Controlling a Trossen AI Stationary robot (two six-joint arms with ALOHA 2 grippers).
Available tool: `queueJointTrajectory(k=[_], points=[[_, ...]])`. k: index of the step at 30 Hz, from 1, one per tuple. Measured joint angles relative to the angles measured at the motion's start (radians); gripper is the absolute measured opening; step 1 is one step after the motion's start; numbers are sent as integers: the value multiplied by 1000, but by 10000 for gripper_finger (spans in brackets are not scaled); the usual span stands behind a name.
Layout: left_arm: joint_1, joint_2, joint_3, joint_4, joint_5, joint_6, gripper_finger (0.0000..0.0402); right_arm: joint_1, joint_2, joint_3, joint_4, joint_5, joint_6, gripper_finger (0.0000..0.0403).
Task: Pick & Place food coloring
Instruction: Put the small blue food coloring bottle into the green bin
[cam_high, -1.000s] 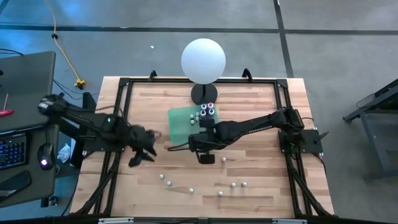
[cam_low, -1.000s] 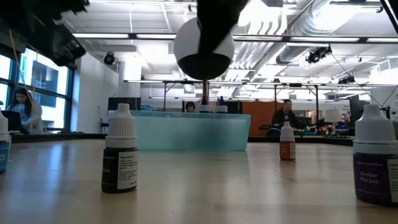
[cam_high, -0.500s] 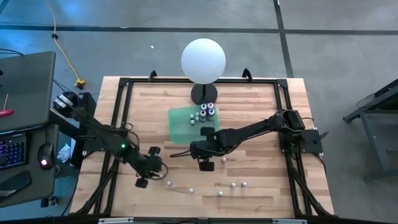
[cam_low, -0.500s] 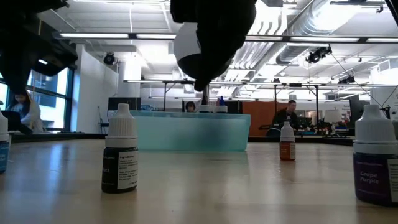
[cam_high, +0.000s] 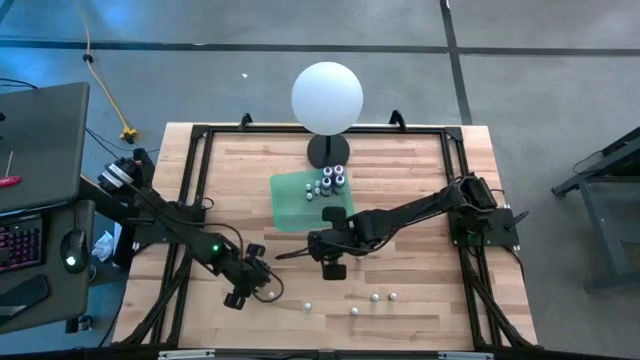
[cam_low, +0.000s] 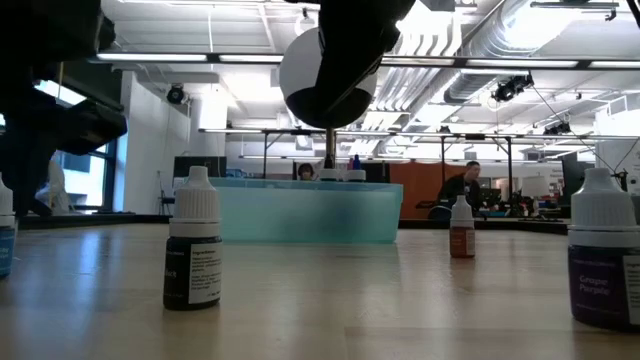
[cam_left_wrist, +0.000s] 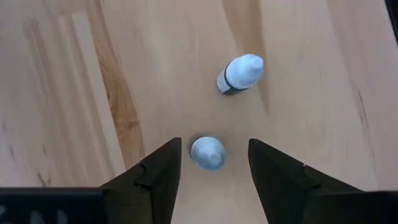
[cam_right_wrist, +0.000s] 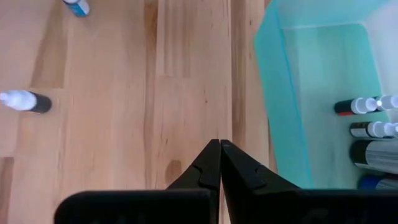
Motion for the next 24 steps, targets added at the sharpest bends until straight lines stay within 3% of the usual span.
queueJointTrajectory(k=[10,17,21,24], points=[[0,37,0,11,-11,4,175,0,0,0,-1,-9,0,4],[0,37,0,12,-14,4,99,0,0,0,-11,-6,0,2],[0,36,28,-19,-42,3,48,-1,-43,-2,-103,38,0,1],[1,32,104,-78,-86,16,43,-2,-115,-3,-161,91,0,2]])
